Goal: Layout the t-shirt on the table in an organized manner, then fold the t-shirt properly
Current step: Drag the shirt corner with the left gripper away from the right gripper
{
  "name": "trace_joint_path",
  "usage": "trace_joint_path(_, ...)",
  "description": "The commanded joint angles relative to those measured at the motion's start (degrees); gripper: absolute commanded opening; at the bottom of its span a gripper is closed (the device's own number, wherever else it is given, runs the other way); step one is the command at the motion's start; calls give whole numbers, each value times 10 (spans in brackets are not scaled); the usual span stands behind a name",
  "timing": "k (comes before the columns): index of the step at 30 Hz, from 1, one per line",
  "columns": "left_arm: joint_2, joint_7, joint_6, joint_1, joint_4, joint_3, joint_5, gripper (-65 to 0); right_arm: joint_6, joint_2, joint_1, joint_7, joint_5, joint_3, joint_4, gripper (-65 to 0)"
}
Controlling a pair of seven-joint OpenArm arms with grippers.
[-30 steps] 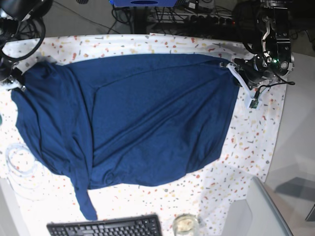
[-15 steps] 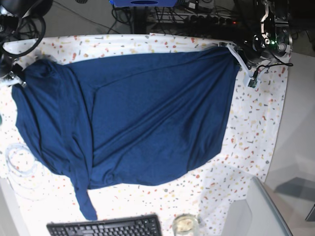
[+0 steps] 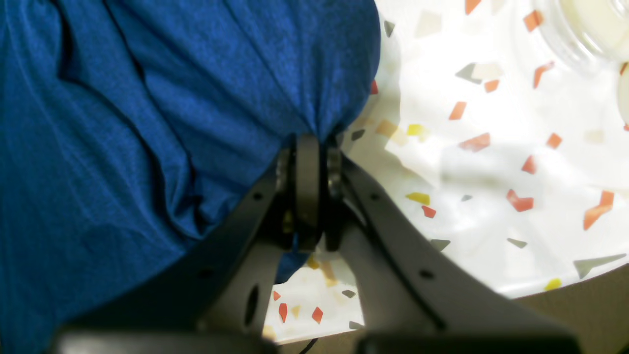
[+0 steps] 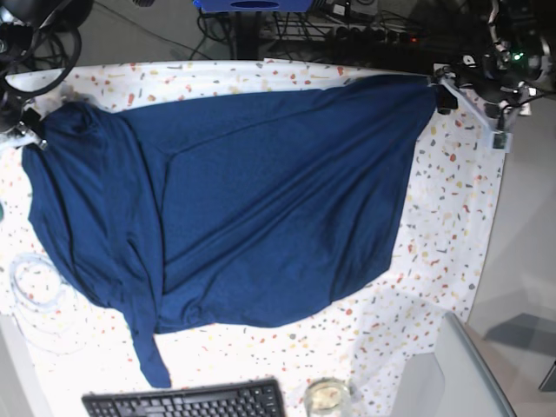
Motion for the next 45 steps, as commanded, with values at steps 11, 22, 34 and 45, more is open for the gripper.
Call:
trace_joint_path(11, 4, 48, -1, -125, -42, -6, -148, -461, 0, 11, 2, 10, 8, -13, 10, -650)
trace_joint_path(22, 10, -25, 1, -265, -263, 126, -148, -650, -1, 10, 2, 12, 8, -42, 11, -650)
trace_joint_path(34, 23, 66, -1, -201, -155, 14, -156, -650, -1, 12, 1, 12, 8, -37, 10, -650)
trace_joint_path(45, 38, 136, -235, -60, -107, -148, -155, -405, -1, 13, -4, 12, 8, -43, 10, -650)
